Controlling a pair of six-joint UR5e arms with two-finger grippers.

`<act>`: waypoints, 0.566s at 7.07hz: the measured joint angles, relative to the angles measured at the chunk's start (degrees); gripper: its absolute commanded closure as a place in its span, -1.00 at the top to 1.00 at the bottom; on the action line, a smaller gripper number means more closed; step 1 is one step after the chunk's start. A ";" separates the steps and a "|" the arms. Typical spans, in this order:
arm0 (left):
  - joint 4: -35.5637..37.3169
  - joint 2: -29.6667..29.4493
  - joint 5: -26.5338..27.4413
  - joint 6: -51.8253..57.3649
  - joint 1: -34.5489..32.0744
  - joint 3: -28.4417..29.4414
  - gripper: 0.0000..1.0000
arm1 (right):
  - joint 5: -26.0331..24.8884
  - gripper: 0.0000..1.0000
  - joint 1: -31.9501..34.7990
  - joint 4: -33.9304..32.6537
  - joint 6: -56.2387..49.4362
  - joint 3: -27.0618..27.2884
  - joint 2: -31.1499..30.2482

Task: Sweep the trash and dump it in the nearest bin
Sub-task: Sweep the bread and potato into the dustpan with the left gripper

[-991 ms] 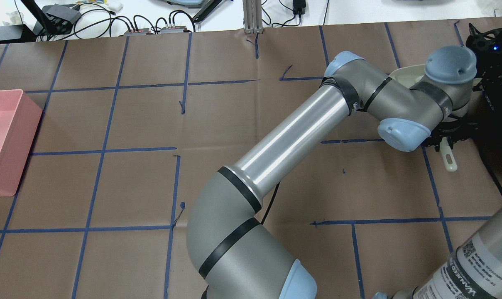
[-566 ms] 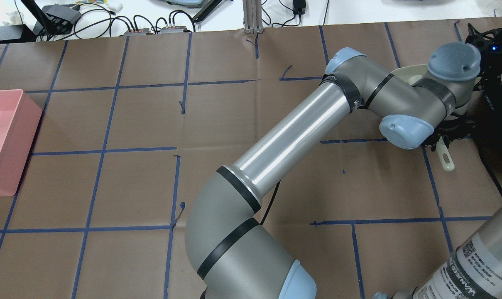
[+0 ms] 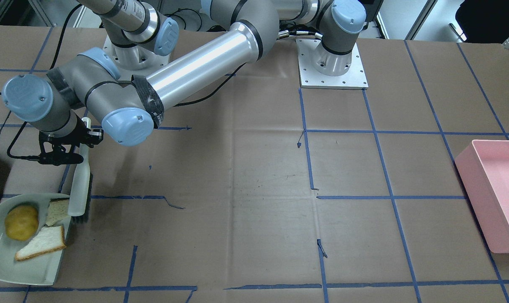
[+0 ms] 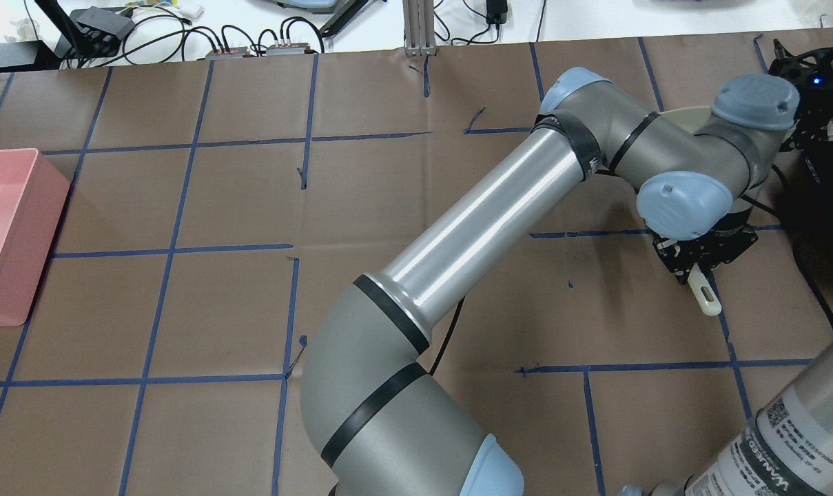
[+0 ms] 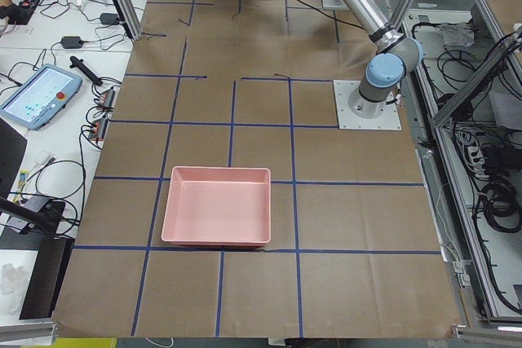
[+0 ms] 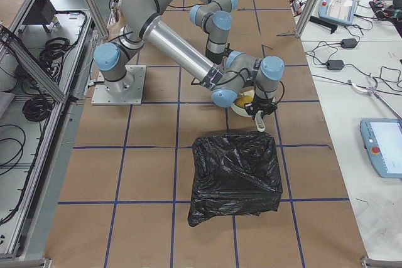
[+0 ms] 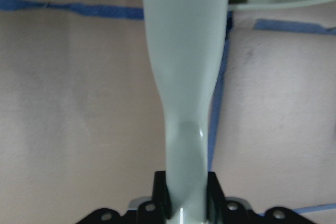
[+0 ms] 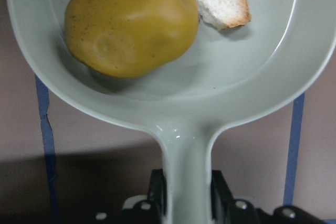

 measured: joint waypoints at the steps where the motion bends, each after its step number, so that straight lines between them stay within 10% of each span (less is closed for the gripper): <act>1: -1.43 -0.10 -0.23 -1.00 -0.01 0.05 -1.00 | 0.38 -1.00 0.00 0.52 0.00 -0.03 -0.04; 4: -0.68 -0.94 -4.13 -5.30 0.02 0.28 -1.00 | 0.46 -1.00 -0.03 0.90 -0.02 -0.19 0.17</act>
